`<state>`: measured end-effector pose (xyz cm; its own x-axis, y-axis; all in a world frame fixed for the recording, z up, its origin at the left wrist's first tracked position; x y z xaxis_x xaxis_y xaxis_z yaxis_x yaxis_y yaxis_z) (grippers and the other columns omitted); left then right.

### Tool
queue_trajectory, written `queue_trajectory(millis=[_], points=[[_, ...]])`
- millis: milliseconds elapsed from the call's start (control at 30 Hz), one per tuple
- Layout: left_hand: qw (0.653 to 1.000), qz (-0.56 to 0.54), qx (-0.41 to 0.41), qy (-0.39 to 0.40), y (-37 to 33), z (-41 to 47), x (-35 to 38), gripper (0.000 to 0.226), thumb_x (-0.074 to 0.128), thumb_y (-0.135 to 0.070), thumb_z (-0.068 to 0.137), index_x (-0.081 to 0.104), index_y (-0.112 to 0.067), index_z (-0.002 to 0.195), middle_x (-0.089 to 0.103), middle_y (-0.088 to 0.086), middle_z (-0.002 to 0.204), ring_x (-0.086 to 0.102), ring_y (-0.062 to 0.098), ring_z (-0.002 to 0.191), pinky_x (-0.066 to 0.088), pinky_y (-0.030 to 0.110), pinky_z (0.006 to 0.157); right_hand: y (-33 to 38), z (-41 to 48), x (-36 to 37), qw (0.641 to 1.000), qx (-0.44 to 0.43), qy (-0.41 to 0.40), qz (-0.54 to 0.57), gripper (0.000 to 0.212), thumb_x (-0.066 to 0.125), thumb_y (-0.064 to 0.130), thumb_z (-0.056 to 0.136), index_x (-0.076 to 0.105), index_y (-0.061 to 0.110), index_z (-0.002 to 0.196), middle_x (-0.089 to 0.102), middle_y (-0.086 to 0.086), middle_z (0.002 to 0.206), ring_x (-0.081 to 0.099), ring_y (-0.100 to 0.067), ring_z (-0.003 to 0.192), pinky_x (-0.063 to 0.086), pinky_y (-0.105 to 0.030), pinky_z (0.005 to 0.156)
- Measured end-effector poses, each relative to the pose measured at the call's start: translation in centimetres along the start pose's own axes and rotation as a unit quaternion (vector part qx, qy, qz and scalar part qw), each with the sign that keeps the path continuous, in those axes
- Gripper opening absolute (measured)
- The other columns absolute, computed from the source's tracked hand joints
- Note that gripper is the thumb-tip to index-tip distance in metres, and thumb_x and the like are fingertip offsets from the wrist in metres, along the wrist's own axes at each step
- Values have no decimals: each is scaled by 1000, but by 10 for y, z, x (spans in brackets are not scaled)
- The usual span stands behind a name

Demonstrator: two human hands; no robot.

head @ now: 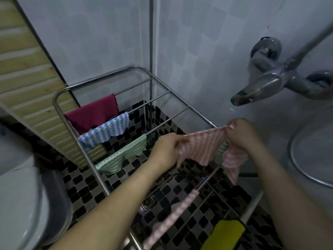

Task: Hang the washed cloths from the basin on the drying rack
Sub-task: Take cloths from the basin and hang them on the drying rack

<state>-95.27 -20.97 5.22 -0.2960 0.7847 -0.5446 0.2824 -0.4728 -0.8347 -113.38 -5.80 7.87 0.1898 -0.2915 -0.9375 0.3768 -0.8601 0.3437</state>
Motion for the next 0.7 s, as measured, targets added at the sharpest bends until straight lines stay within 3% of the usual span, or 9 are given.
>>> queue_trajectory(millis=[167, 300, 333, 400, 467, 533, 633, 700], points=[[997, 20, -50, -54, 30, 14, -1, 42, 52, 1, 91, 60, -15, 129, 64, 6, 127, 60, 18, 113, 47, 29, 99, 39, 17, 22, 996, -22, -64, -53, 17, 46, 17, 89, 64, 14, 89, 69, -16, 100, 64, -35, 91, 40, -31, 68], [992, 67, -106, -34, 52, 22, 6, 40, 49, -4, 95, 55, -12, 134, 58, 7, 135, 55, 22, 123, 41, 32, 107, 43, 32, 40, 999, -22, -21, -17, 33, 52, 23, 92, 60, 23, 124, 64, -10, 125, 61, -32, 110, 48, -35, 85], [989, 82, -119, -19, 57, 23, 8, 39, 49, -6, 96, 54, -12, 134, 58, 6, 136, 55, 22, 125, 40, 34, 108, 38, 35, 42, 1000, -12, -5, -10, 30, 53, 25, 92, 62, 21, 120, 64, -12, 123, 61, -33, 109, 48, -35, 85], [984, 110, -139, 13, 66, 23, 12, 39, 49, -11, 97, 53, -14, 135, 59, 5, 134, 56, 23, 122, 43, 38, 106, 24, 39, 45, 1000, 3, 30, -7, 16, 56, 26, 88, 64, 13, 91, 67, -17, 104, 63, -34, 97, 46, -33, 75], [980, 126, -148, 29, 70, 23, 13, 38, 49, -16, 97, 54, -15, 134, 62, 5, 130, 59, 24, 118, 46, 38, 102, 11, 41, 51, 997, 22, 80, 3, 25, 59, 27, 86, 53, 11, 68, 59, -16, 82, 62, -31, 86, 40, -29, 69], [979, 145, -139, 19, 71, 23, 12, 35, 48, -17, 97, 56, -15, 131, 62, 8, 129, 58, 26, 116, 46, 38, 101, 6, 40, 65, 989, 35, 139, 28, 27, 60, 27, 88, 53, 12, 67, 55, -14, 80, 58, -23, 81, 37, -26, 70], [978, 180, -102, -30, 61, 23, 9, 33, 49, -19, 97, 59, -18, 128, 56, 6, 132, 49, 26, 121, 42, 35, 101, 8, 38, 83, 977, 40, 200, 64, 25, 57, 25, 93, 65, 2, 89, 55, -15, 82, 56, -23, 79, 39, -26, 69], [982, 167, -89, -30, 52, 19, 13, 25, 52, -25, 97, 64, -23, 118, 62, 2, 120, 56, 20, 110, 48, 31, 90, 6, 42, 86, 977, 40, 193, 78, 27, 59, 21, 92, 64, -3, 81, 55, -15, 74, 58, -24, 77, 40, -29, 67]])
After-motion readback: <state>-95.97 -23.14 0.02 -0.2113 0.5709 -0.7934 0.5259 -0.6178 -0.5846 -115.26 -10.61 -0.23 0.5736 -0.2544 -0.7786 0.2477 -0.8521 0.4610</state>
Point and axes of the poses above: each hand's wrist, its own z-axis towards the middle knuckle, its own x-axis out of the palm, y = z × x, the point moved 8 cm from there along z, towards the middle knuckle
